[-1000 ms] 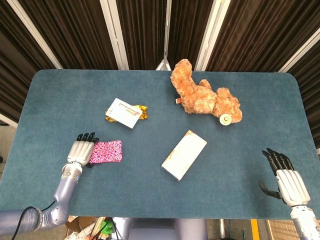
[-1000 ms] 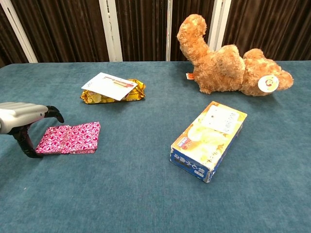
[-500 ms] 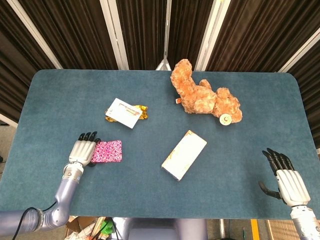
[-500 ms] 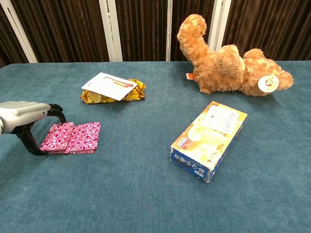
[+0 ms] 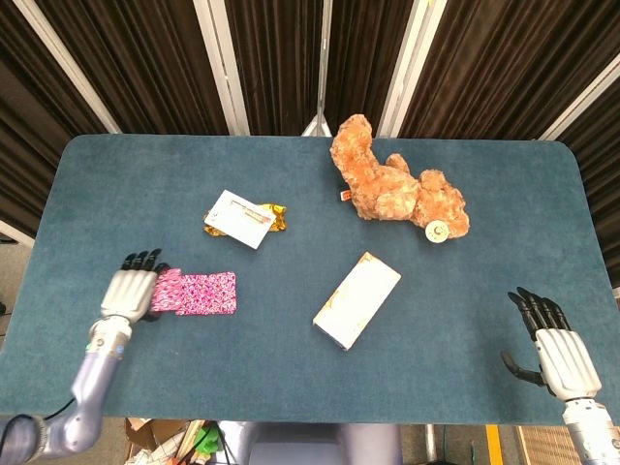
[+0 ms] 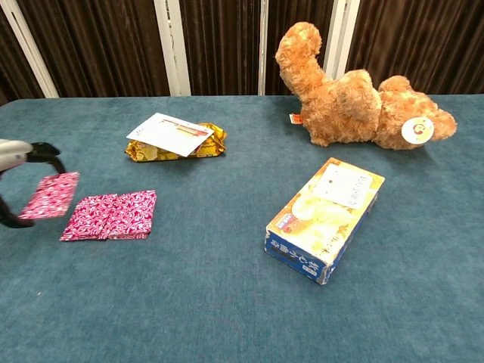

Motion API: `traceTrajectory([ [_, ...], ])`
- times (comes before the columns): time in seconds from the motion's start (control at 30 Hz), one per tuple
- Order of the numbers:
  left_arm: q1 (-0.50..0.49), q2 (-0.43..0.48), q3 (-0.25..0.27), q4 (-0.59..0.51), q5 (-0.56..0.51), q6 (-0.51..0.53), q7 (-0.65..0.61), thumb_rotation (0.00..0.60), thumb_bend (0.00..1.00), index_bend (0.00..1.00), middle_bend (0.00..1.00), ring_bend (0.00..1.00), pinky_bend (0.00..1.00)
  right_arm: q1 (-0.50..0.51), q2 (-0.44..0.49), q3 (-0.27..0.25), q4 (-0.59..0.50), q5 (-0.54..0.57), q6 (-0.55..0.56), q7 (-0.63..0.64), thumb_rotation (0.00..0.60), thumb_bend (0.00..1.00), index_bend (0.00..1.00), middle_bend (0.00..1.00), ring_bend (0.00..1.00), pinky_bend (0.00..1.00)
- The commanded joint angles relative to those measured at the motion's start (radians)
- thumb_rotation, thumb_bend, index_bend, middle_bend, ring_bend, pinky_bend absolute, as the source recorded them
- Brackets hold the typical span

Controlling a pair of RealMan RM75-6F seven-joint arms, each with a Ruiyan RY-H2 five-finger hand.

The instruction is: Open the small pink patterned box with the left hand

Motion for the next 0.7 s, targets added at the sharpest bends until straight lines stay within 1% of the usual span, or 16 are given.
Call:
traceTrajectory([
  [0.03, 0.022, 0.019, 0.019, 0.017, 0.003, -0.019, -0.029, 0.6, 0.48, 0.45, 0.0, 0.0, 0.0, 0.0, 0.0, 0.0, -0.001, 0.0, -0.001, 0.0, 0.6, 0.36, 0.0, 0.0, 0.0, 0.05],
  [0.17, 0.038, 0.019, 0.033, 0.059, -0.001, -0.057, -0.06, 0.6, 0.47, 0.42, 0.0, 0.0, 0.0, -0.001, 0.0, 0.0, -0.001, 0.0, 0.001, -0.002, 0.6, 0.36, 0.0, 0.0, 0.0, 0.05],
  [0.27, 0.039, 0.004, 0.031, 0.091, -0.004, -0.074, -0.068, 0.6, 0.46, 0.41, 0.0, 0.0, 0.0, -0.001, -0.001, 0.0, -0.003, 0.003, -0.001, -0.003, 0.6, 0.36, 0.0, 0.0, 0.0, 0.05],
  [0.37, 0.033, -0.009, 0.023, 0.111, -0.015, -0.083, -0.053, 0.6, 0.41, 0.36, 0.0, 0.0, 0.0, -0.001, 0.001, 0.001, -0.006, 0.009, -0.003, -0.001, 0.6, 0.36, 0.0, 0.0, 0.0, 0.05],
  [0.5, 0.022, -0.001, 0.02, 0.094, -0.059, -0.098, -0.014, 0.6, 0.31, 0.29, 0.0, 0.0, 0.0, -0.001, 0.002, 0.002, -0.007, 0.008, -0.003, -0.001, 0.6, 0.36, 0.0, 0.0, 0.0, 0.05],
  [0.6, 0.017, 0.011, 0.024, 0.075, -0.093, -0.1, 0.018, 0.6, 0.28, 0.23, 0.0, 0.0, 0.0, -0.001, 0.002, 0.002, -0.004, 0.009, -0.002, 0.0, 0.6, 0.36, 0.0, 0.0, 0.0, 0.05],
  [0.7, 0.017, 0.025, 0.02, 0.061, -0.113, -0.096, 0.025, 0.6, 0.27, 0.17, 0.0, 0.0, 0.0, -0.001, 0.002, 0.002, -0.006, 0.009, -0.004, 0.0, 0.6, 0.36, 0.0, 0.0, 0.0, 0.05],
])
